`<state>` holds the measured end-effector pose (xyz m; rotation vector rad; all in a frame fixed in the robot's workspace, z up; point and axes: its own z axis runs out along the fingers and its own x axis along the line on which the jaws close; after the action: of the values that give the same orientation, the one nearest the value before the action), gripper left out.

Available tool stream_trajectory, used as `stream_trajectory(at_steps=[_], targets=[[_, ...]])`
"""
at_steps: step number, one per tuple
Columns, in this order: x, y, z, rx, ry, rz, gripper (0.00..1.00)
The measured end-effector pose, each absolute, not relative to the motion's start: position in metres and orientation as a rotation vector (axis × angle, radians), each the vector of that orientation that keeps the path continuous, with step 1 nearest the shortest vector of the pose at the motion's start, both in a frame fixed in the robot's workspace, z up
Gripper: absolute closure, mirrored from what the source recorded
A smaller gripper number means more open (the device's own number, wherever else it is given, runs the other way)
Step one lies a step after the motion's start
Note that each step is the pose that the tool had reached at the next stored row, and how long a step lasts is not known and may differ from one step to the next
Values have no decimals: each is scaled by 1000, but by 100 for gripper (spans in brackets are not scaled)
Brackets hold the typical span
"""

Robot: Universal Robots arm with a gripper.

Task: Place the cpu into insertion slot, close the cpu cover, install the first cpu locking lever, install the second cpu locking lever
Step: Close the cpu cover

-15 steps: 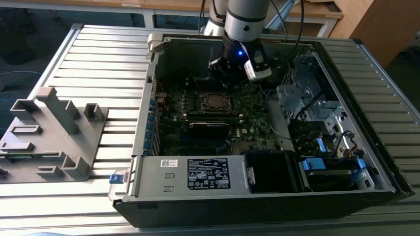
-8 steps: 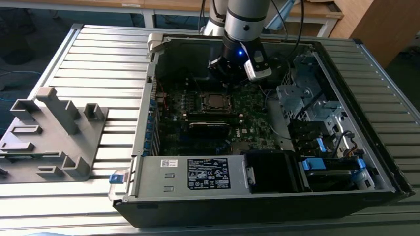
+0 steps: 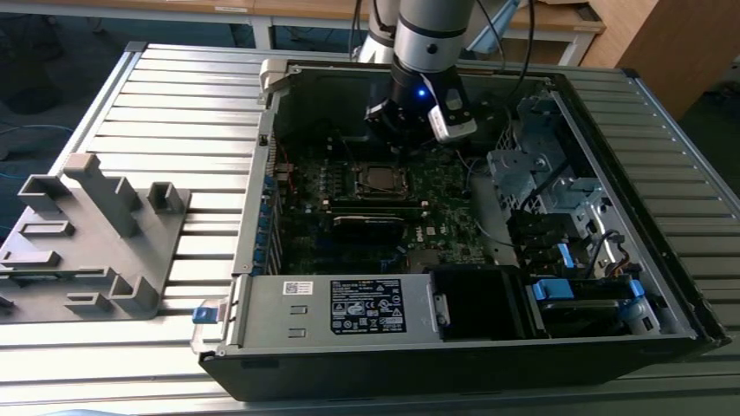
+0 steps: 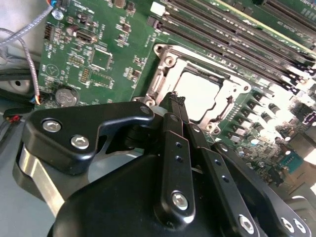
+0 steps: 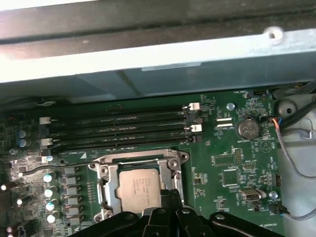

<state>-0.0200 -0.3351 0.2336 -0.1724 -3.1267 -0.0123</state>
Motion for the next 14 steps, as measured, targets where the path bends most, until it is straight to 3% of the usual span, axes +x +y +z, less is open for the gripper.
stream_trajectory(at_steps=[14], targets=[[-35, -336, 226, -129, -3132, -13, 89]])
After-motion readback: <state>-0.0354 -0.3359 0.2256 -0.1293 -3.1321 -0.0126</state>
